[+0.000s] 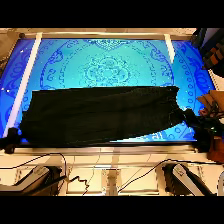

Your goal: Fold the clothes and pants, and hang the long-sleeved shirts on hangers.

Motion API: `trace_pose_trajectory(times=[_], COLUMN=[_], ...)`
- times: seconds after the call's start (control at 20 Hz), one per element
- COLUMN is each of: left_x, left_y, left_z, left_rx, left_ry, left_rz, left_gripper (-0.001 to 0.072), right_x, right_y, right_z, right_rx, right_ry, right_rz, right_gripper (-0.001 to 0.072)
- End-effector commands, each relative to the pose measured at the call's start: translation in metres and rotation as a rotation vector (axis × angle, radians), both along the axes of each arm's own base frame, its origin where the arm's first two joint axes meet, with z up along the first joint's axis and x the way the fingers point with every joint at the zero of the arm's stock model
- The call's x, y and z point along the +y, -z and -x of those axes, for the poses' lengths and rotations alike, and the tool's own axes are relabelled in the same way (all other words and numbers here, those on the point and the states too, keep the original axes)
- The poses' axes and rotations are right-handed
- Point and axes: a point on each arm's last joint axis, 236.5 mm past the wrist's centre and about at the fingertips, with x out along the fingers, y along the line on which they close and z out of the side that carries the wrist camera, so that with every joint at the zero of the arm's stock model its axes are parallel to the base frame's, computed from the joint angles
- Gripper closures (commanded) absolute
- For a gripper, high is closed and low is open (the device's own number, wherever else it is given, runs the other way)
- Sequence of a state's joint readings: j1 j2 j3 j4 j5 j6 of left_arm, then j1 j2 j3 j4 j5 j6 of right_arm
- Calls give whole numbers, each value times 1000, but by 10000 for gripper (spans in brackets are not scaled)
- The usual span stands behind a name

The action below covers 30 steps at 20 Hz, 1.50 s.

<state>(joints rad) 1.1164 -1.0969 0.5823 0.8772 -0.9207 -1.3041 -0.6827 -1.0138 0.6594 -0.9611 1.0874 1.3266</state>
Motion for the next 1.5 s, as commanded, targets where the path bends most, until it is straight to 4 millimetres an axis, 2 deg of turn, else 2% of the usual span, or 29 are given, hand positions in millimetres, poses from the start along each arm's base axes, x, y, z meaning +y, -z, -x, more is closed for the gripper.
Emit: trace_pose_trajectory(times=[0.0,0.1,0.2,0.3,0.4,0.5,0.75,0.8,0.9,1.0,1.1,1.15,1.2,1.3,1.45], left_x=[11,19,17,7,-2,-4,-8,-5,7,17,31,40,42,22,-19], left_y=[-77,-114,-137,-141,-142,-147,-174,-180,-194,-209,-232,-239,-238,-218,-174], left_z=[-40,-44,-53,-59,-59,-58,-56,-57,-64,-73,-84,-90,-97,-120,-155], left_rx=[-221,-267,-309,-315,-315,-322,-358,-370,-425,-496,-591,-614,-616,-592,-525], left_ry=[20,32,48,90,118,122,131,121,64,-1,-105,-147,-155,-81,51], left_rz=[-74,-171,-204,-200,-178,-191,-262,-282,-305,-316,-333,-363,-376,-314,-204], left_gripper=[679,680,680,680,680,681,681,681,681,682,683,683,683,684,684], right_x=[2,-12,-21,-23,-26,-26,-18,-19,-21,-27,-45,-57,-65,-67,-53], right_y=[-35,-59,-84,-108,-123,-131,-133,-138,-153,-177,-212,-225,-229,-215,-173], right_z=[29,45,60,72,81,86,90,83,53,19,-12,-21,-26,-29,-22], right_rx=[102,133,148,131,109,93,103,69,-65,-230,-411,-472,-493,-451,-286], right_ry=[-164,-176,-164,-163,-149,-139,-130,-122,-65,52,214,281,324,322,253], right_rz=[53,158,243,318,387,420,388,395,396,372,364,371,365,341,255], right_gripper=[673,673,673,673,673,673,673,673,673,673,673,674,673,673,673])
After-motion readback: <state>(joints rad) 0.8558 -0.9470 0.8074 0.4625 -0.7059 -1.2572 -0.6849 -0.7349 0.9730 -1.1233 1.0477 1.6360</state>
